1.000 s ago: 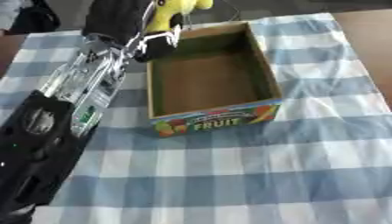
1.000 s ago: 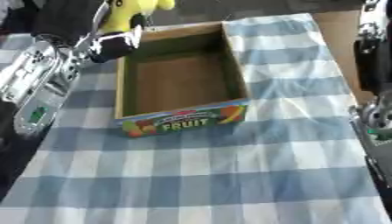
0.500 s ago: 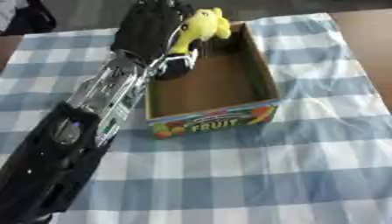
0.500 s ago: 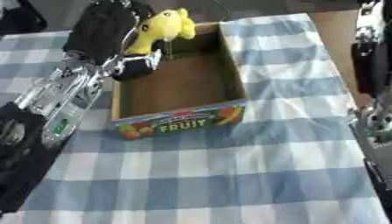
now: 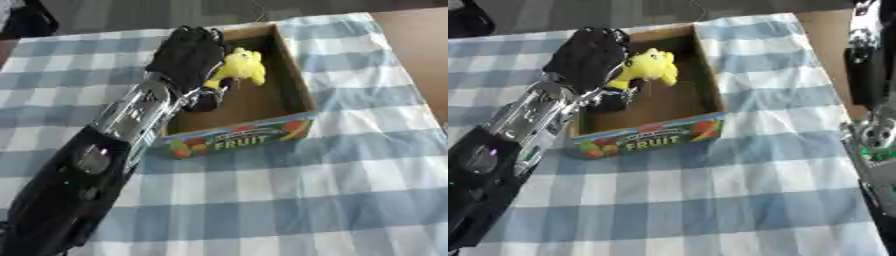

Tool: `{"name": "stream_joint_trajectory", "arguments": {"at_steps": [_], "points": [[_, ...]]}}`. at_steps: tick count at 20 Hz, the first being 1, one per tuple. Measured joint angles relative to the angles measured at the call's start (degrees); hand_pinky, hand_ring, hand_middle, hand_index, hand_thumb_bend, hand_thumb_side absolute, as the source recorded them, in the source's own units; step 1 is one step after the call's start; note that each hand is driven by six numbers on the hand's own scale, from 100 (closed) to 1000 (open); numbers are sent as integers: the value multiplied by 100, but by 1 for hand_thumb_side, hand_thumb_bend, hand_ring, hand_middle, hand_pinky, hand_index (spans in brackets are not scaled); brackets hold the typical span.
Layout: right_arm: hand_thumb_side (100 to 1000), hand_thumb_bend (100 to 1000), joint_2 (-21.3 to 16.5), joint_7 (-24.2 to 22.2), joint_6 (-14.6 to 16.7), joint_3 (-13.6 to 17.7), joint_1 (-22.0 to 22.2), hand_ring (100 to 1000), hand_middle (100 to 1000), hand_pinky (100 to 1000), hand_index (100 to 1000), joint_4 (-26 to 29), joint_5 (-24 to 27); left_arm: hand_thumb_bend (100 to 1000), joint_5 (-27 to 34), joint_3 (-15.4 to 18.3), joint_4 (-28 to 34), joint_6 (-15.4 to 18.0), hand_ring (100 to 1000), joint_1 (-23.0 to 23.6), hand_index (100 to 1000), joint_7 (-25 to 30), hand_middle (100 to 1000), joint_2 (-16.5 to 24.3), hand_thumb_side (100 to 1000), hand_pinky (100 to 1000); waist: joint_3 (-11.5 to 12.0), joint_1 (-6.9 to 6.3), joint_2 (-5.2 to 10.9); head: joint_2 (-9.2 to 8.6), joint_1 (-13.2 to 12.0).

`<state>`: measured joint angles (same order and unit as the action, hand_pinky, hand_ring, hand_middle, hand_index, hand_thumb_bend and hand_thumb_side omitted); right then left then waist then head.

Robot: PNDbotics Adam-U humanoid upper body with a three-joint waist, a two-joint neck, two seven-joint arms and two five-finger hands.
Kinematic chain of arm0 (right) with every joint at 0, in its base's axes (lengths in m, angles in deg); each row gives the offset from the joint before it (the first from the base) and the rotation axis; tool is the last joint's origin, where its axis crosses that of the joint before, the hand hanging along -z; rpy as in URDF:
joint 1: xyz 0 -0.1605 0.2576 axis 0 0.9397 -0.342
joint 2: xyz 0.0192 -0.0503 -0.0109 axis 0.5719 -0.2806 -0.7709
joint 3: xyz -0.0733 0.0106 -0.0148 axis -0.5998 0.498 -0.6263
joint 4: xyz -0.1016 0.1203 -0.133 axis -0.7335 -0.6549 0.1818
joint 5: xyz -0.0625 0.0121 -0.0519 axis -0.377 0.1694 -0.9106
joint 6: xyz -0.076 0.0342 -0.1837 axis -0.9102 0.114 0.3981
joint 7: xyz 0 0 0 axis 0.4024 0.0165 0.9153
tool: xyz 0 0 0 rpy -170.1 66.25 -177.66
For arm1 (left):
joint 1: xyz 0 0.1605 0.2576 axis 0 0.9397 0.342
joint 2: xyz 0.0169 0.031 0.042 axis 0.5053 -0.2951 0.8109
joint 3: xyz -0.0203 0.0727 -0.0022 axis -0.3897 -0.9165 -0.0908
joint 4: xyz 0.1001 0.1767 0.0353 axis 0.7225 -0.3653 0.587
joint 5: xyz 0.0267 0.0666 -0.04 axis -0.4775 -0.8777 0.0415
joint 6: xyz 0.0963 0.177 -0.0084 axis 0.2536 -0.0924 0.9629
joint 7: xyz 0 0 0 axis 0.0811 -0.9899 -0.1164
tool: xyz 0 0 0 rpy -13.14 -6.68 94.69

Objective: Pick up objects on the table and place them in the box.

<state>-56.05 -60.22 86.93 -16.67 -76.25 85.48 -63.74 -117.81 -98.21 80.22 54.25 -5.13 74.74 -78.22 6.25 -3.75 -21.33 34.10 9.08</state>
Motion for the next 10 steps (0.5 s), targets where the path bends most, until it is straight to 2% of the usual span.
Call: {"name": "stream_joint_trajectory", "arguments": {"at_steps": [3,4,8,9,10], "points": [[939,100,0,0,0,-4,-1,728,772,763,910,0,2,100,-108,0,-14,167,719,0,814,401,625,-1,364,671,-23,-1,0,6,-3],[937,100,0,0,0,-5,-1,728,771,763,907,0,2,100,-148,2,-11,199,768,0,861,508,686,-3,392,719,-28,-1,0,6,-5],[929,100,5,1,0,-5,-3,728,769,763,906,0,6,100,-210,13,69,218,840,6,929,711,768,-27,503,804,-38,0,0,6,-11],[929,100,6,3,-1,-5,-3,728,769,763,905,0,11,100,-211,17,91,214,860,11,941,730,789,-38,573,825,-41,1,0,6,-11],[929,100,8,4,-2,-5,-4,728,768,763,905,0,16,100,-210,22,113,215,864,19,944,749,794,-46,594,831,-43,2,0,6,-11]]}}
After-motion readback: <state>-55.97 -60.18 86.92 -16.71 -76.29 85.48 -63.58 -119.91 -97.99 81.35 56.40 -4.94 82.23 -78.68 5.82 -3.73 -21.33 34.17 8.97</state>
